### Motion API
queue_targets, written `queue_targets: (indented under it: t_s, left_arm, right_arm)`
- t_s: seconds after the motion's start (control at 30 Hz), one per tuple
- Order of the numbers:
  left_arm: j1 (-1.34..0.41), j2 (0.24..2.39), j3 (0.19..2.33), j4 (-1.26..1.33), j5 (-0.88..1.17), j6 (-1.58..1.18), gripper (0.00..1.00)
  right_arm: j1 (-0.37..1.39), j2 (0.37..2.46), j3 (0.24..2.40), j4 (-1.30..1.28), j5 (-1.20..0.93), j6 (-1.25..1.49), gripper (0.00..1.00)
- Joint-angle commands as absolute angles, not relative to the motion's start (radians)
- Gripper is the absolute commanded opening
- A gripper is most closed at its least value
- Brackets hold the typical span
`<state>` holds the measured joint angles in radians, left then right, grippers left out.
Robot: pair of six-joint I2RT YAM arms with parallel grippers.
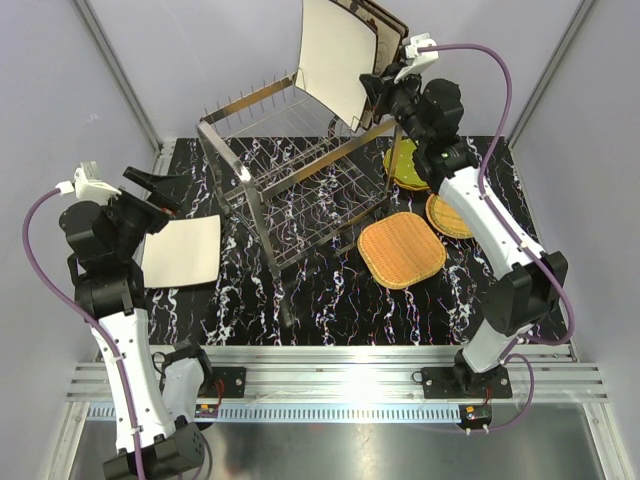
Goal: Unload the plates from the dish rack
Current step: Grab a plate with the right arm
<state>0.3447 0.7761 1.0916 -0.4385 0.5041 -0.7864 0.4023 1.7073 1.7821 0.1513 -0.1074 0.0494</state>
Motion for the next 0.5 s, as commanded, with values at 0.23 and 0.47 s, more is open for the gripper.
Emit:
queue_targets:
  t_s: [0.23,0.47]
  left_arm:
    - [0.341,0.762,1.109,-0.38,0.532,-0.796,0.99]
    - [0.342,0.755,1.106,-0.377,0.526,-0.792,0.99]
  right_arm:
    - [0.353,1.627,1.698,0.311,-0.083,0.074,0.29]
    - [0.341,1.683,1.761,0.311,-0.094,0.101,0.41]
